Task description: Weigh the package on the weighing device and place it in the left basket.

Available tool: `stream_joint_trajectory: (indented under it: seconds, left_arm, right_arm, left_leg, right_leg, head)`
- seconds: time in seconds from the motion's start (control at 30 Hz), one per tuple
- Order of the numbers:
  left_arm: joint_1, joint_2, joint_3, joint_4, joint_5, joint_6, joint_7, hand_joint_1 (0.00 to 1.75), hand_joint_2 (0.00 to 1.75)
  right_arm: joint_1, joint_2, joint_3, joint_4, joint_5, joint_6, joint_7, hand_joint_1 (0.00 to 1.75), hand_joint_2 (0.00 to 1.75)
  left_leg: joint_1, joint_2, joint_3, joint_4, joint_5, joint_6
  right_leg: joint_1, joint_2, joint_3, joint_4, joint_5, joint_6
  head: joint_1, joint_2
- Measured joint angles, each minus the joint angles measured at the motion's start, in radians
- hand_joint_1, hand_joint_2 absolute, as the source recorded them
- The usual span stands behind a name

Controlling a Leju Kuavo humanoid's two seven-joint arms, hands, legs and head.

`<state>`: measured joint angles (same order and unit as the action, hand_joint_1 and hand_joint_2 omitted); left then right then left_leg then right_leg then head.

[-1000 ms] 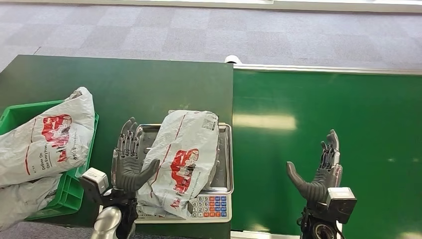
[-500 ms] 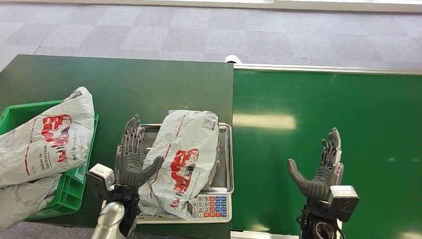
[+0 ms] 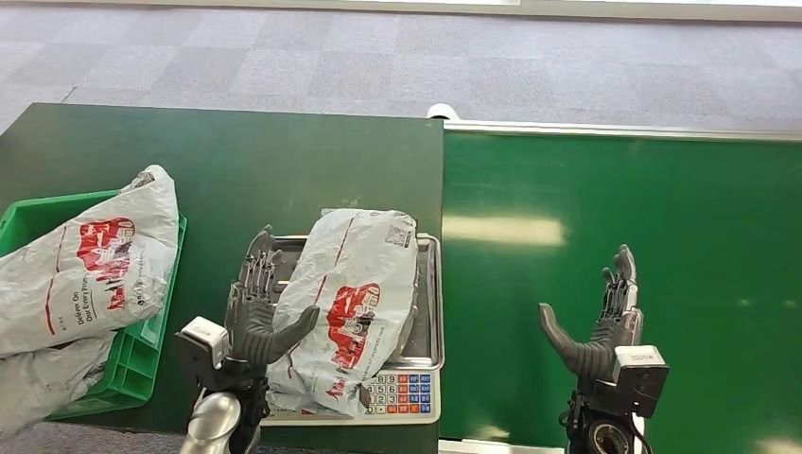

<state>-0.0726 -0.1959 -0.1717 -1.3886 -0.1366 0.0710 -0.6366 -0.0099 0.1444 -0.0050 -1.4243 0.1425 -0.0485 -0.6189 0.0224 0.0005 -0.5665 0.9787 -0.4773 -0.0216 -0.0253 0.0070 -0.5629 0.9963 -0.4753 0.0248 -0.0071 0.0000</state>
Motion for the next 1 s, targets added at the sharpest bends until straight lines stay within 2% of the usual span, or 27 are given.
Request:
stream_joint_trajectory:
  seconds: [0.1,0.33,1.0]
  left_arm:
    - [0.000,0.002,-0.017,-0.004,-0.032,-0.022,-0.006,0.00,1.75]
    - [-0.038,0.014,-0.033,0.010,-0.049,-0.101,-0.025,0.00,1.75]
    - [-0.011,0.033,-0.010,-0.044,-0.014,-0.113,-0.002,0.00,1.75]
  right_arm:
    - [0.002,-0.005,0.001,0.000,-0.018,-0.001,-0.008,0.00,1.75]
    - [0.003,-0.012,-0.005,0.002,-0.011,0.061,-0.012,0.00,1.75]
    - [0.011,-0.036,0.000,0.006,-0.013,0.062,0.001,0.00,1.75]
  left_leg:
    - [0.000,0.000,0.000,0.000,0.000,0.000]
    - [0.000,0.000,0.001,0.000,0.000,0.000]
    - [0.000,0.000,0.000,0.000,0.000,0.000]
  right_leg:
    - [0.000,0.000,0.000,0.000,0.000,0.000]
    - [0.000,0.000,0.001,0.000,0.000,0.000]
    - [0.000,0.000,0.001,0.000,0.000,0.000]
  head:
    - [0.000,0.000]
    - [0.000,0.000]
    - [0.000,0.000]
